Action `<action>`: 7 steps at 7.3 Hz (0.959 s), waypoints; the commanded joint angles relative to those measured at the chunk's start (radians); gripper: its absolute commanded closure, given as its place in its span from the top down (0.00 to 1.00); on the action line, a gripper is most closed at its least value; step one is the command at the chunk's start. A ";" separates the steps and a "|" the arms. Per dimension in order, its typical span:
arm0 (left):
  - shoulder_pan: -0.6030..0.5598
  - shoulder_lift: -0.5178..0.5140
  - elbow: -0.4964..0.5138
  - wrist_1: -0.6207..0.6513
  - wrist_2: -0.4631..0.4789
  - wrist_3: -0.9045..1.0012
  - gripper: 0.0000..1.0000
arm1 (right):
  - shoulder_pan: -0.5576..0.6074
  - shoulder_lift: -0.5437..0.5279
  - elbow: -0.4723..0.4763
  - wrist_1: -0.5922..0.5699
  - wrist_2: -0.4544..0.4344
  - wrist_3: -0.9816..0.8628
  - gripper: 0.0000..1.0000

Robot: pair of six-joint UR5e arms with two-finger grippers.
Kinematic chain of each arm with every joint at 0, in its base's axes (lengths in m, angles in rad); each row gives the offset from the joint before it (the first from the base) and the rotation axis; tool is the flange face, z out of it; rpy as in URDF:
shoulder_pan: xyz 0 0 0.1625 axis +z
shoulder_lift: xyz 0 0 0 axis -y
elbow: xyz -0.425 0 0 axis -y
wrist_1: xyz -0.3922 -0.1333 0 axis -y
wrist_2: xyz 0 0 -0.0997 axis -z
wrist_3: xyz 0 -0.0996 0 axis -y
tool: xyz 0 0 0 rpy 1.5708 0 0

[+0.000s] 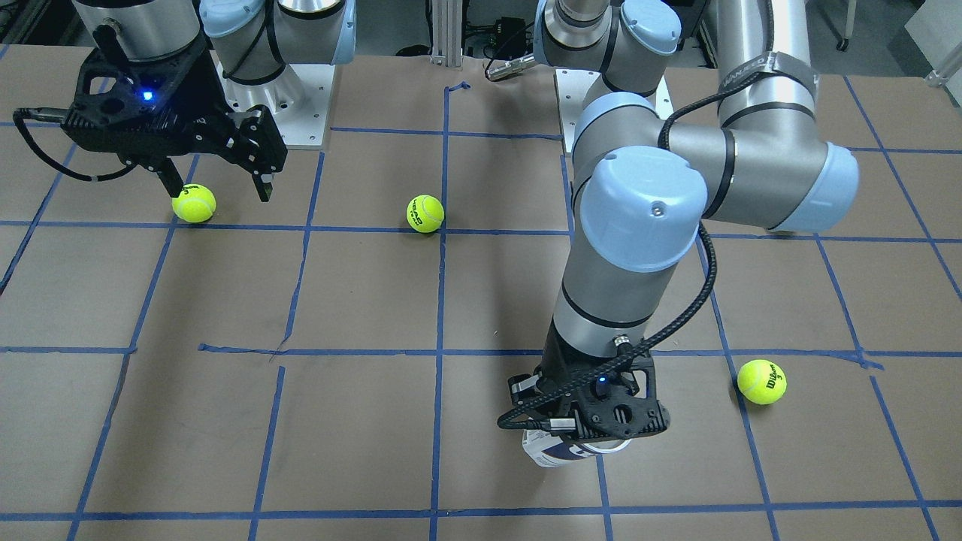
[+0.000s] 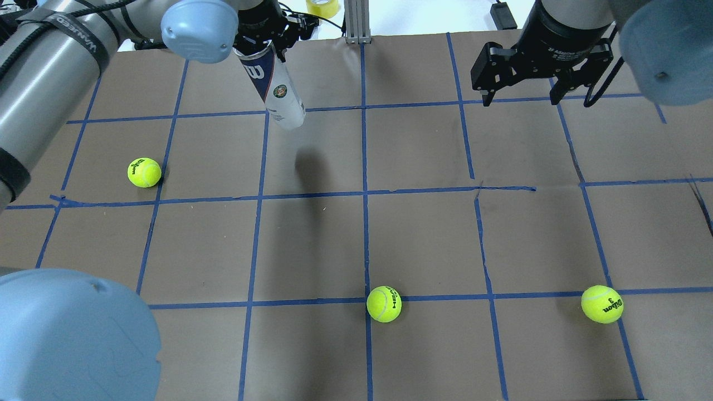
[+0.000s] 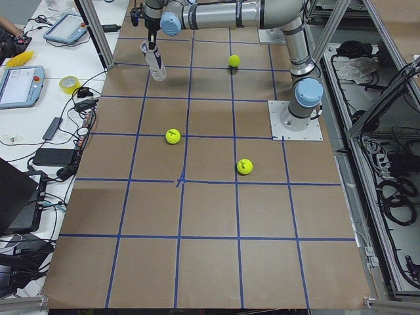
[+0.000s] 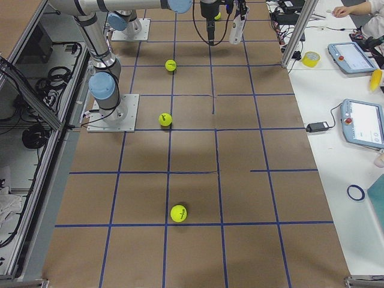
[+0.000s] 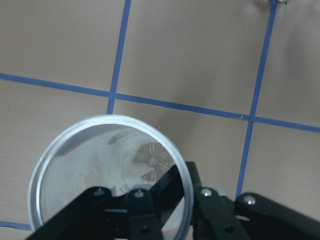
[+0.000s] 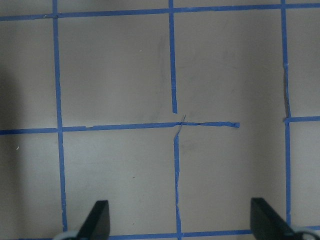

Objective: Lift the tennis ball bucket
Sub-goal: 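Lift the can upright with the left gripper and set it down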

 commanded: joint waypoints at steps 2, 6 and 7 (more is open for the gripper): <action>-0.023 -0.004 -0.096 0.093 -0.011 -0.007 0.00 | 0.001 0.000 0.000 0.000 0.000 0.000 1.00; -0.041 -0.002 -0.103 0.076 -0.012 -0.005 0.82 | -0.001 0.000 0.000 0.004 -0.001 0.001 1.00; -0.043 0.003 -0.103 0.074 -0.021 -0.007 1.00 | -0.001 0.000 0.000 0.006 -0.001 0.000 1.00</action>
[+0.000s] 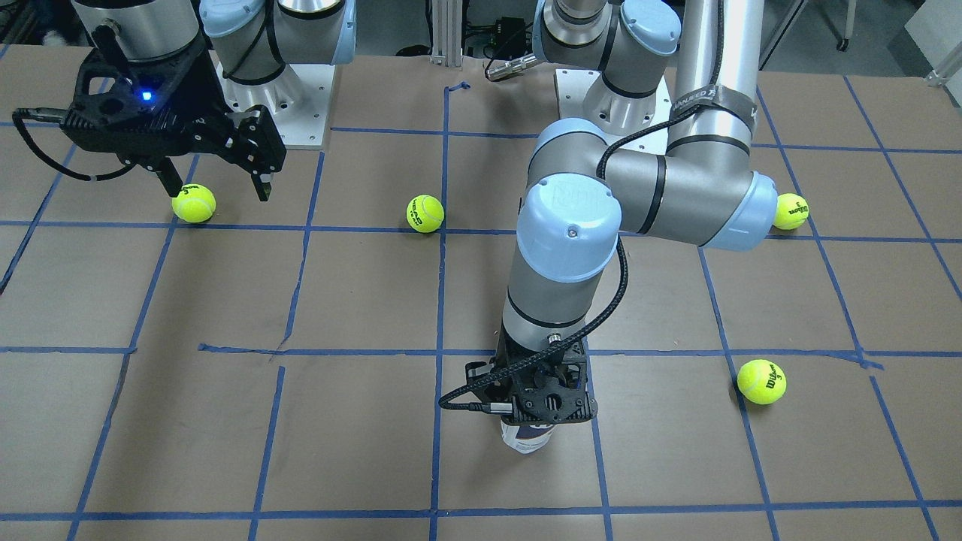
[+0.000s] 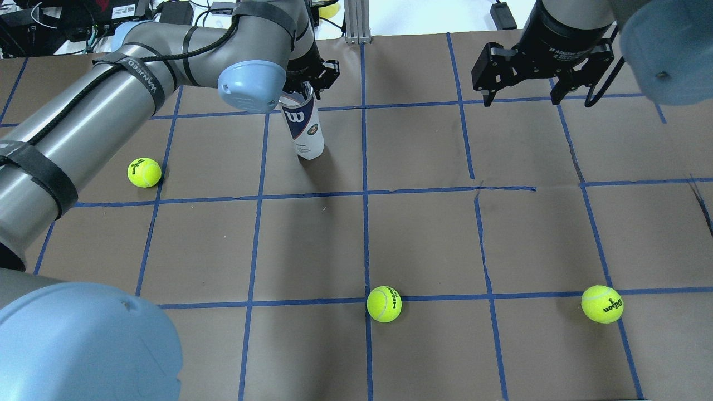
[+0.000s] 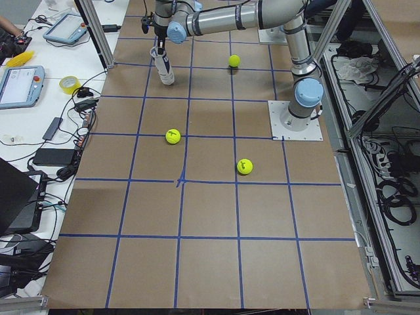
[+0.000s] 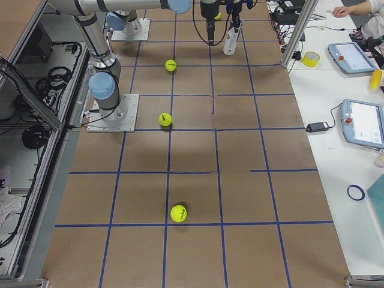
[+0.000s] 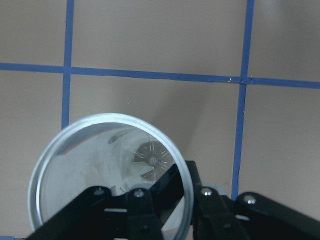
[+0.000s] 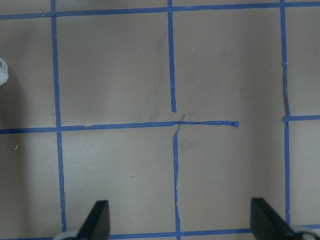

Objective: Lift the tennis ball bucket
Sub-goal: 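Open the left gripper and raise it off the standing can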

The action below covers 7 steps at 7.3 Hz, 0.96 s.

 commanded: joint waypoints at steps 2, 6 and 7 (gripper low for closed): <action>0.000 0.046 0.015 -0.017 -0.024 -0.004 1.00 | 0.000 0.000 0.000 0.000 0.000 -0.002 1.00; 0.081 0.184 0.230 -0.478 -0.038 0.046 1.00 | 0.000 0.000 0.000 0.000 -0.001 -0.002 1.00; 0.136 0.216 0.204 -0.491 -0.033 0.093 1.00 | 0.000 0.000 0.000 0.002 -0.001 -0.001 1.00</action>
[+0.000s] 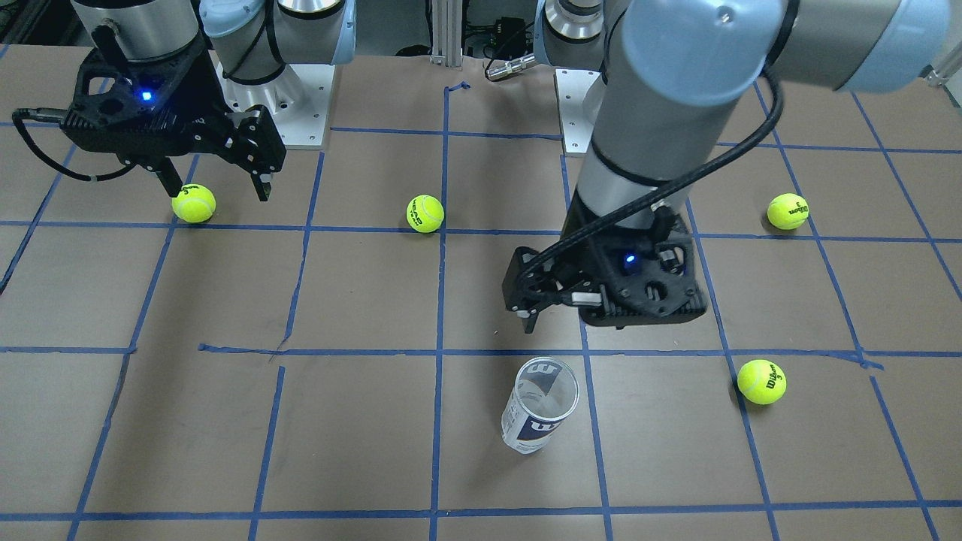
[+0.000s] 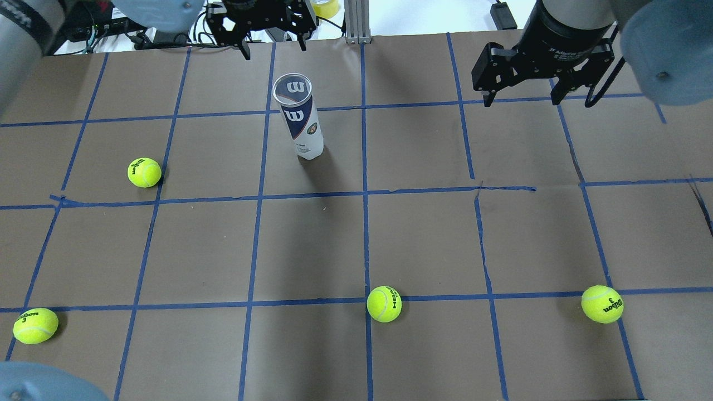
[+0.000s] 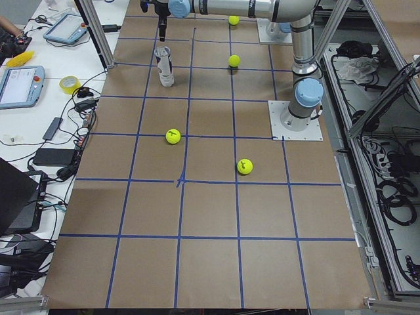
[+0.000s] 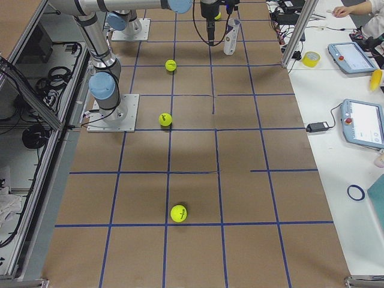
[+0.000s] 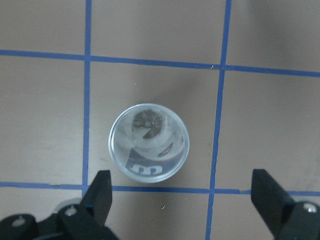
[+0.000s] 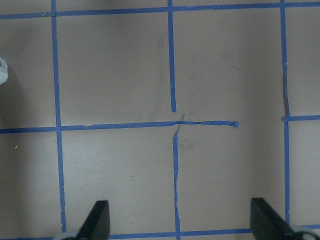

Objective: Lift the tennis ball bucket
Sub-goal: 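Open the left gripper and raise it off the standing can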

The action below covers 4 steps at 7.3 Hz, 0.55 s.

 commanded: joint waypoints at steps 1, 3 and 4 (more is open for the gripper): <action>0.131 0.080 -0.058 -0.071 0.025 0.091 1.00 | 0.000 0.000 0.000 0.001 -0.001 0.000 1.00; 0.182 0.151 -0.178 -0.072 0.102 0.156 1.00 | -0.001 0.000 0.000 0.001 0.000 0.001 1.00; 0.185 0.181 -0.221 -0.066 0.100 0.173 1.00 | 0.000 0.000 0.000 0.001 -0.001 0.001 1.00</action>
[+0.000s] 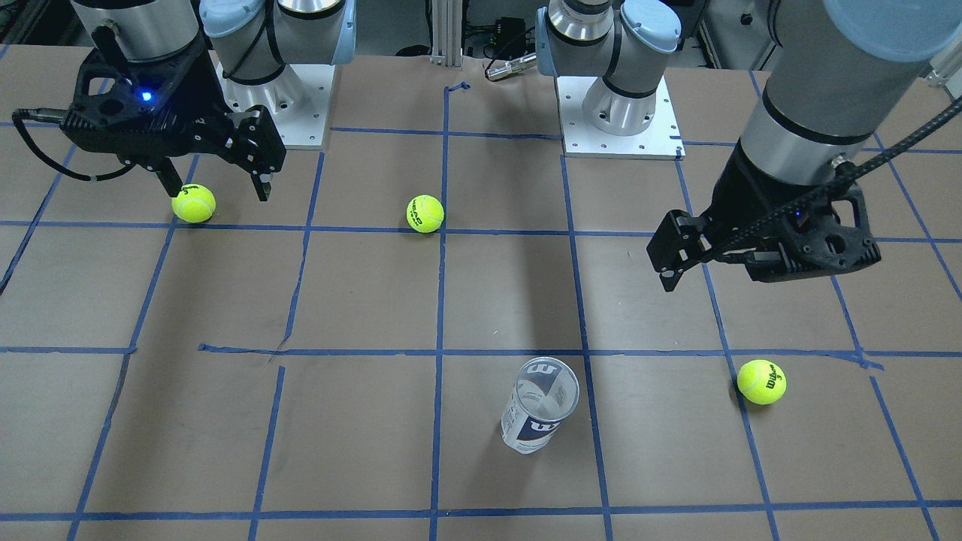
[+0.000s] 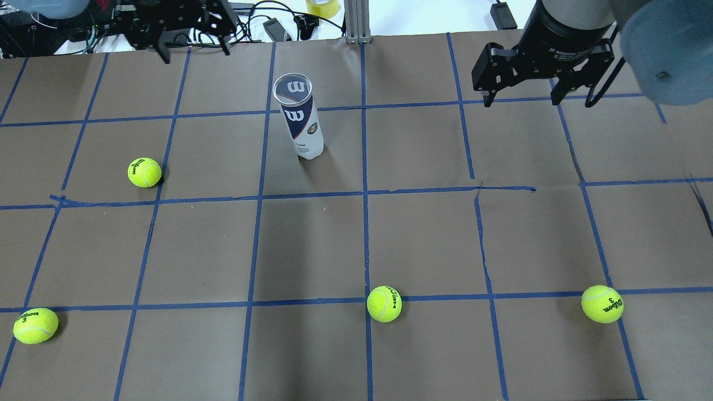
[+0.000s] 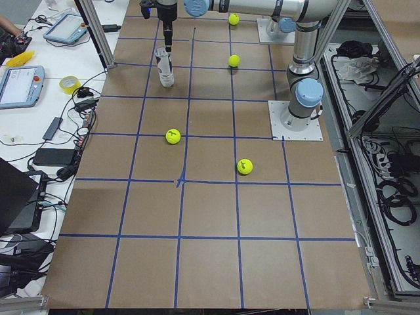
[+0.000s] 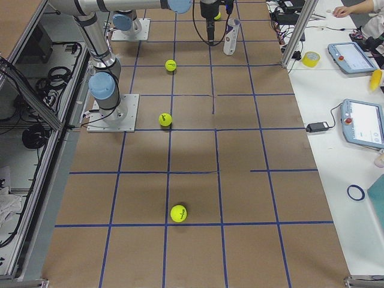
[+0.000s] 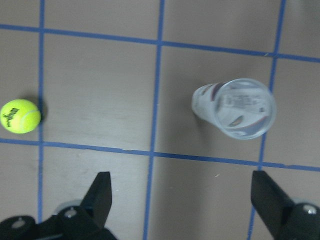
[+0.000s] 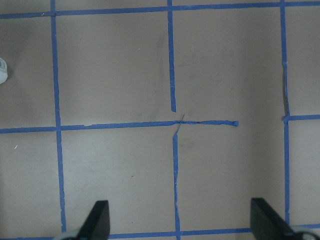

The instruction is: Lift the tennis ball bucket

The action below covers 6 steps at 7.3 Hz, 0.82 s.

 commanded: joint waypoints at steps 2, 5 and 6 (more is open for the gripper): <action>0.010 0.099 -0.158 0.025 0.008 0.039 1.00 | 0.000 0.000 0.000 0.002 0.000 0.001 1.00; 0.012 0.144 -0.186 0.023 -0.056 0.042 1.00 | -0.001 -0.006 -0.003 -0.003 -0.003 0.001 1.00; 0.015 0.149 -0.188 0.017 -0.062 0.042 1.00 | 0.000 -0.006 -0.002 -0.003 0.000 0.001 1.00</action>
